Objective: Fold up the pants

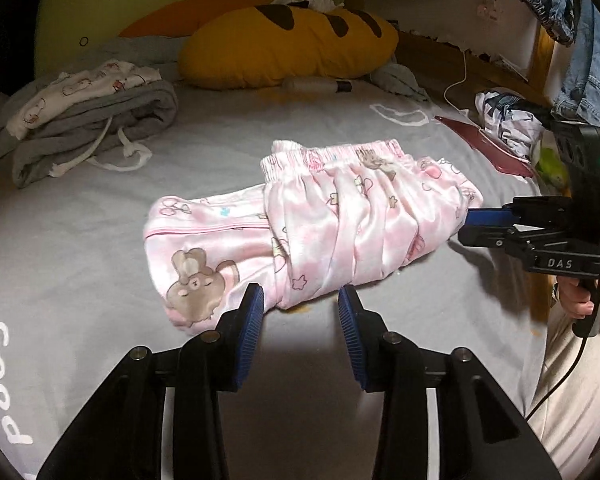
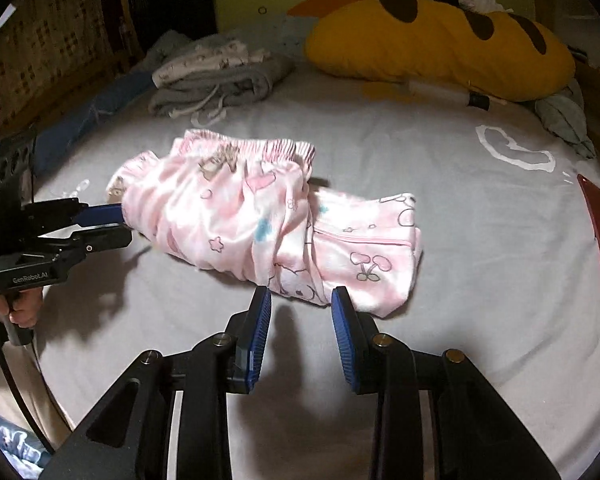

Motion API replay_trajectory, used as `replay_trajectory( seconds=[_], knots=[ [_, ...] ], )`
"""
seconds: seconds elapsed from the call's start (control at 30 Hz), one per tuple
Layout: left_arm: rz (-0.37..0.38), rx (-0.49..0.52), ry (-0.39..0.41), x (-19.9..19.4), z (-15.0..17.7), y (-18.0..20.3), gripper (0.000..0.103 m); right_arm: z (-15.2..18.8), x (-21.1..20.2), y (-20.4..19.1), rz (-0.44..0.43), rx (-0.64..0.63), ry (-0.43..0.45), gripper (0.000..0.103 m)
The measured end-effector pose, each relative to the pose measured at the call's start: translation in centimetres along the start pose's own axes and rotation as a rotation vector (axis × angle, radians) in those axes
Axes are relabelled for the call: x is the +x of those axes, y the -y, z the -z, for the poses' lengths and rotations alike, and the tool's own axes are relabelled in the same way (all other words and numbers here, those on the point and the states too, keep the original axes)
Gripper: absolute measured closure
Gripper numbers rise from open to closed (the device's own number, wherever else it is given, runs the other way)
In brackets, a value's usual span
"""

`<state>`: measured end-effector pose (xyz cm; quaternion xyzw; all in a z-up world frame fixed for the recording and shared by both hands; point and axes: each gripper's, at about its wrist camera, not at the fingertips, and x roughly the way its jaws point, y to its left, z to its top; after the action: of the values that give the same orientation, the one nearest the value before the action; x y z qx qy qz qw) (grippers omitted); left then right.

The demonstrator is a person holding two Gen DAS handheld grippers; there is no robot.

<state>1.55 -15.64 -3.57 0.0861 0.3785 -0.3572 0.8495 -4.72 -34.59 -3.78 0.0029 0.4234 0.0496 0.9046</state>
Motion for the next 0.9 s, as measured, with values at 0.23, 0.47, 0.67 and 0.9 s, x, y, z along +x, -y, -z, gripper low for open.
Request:
replay_trajectory(
  seconds=[0.23, 0.47, 0.67, 0.9],
  knots=[
    [-0.055, 0.03, 0.05, -0.2, 0.1, 0.0, 0.098, 0.0, 0.0, -0.8, 0.054, -0.03, 0.049, 0.1],
    [-0.094, 0.068, 0.094, -2.7, -0.6, 0.0, 0.099, -0.5, -1.4, 0.4, 0.12, 0.029, 0.109, 0.102],
    [-0.166, 0.067, 0.034, -2.6, -0.5, -1.0, 0.1, -0.3, -0.7, 0.6, 0.172, 0.024, 0.07, 0.102],
    [-0.184, 0.032, -0.011, -1.3, 0.7, -2.3, 0.1, 0.0, -0.3, 1.4, 0.184, 0.035, 0.041, 0.102]
  ],
)
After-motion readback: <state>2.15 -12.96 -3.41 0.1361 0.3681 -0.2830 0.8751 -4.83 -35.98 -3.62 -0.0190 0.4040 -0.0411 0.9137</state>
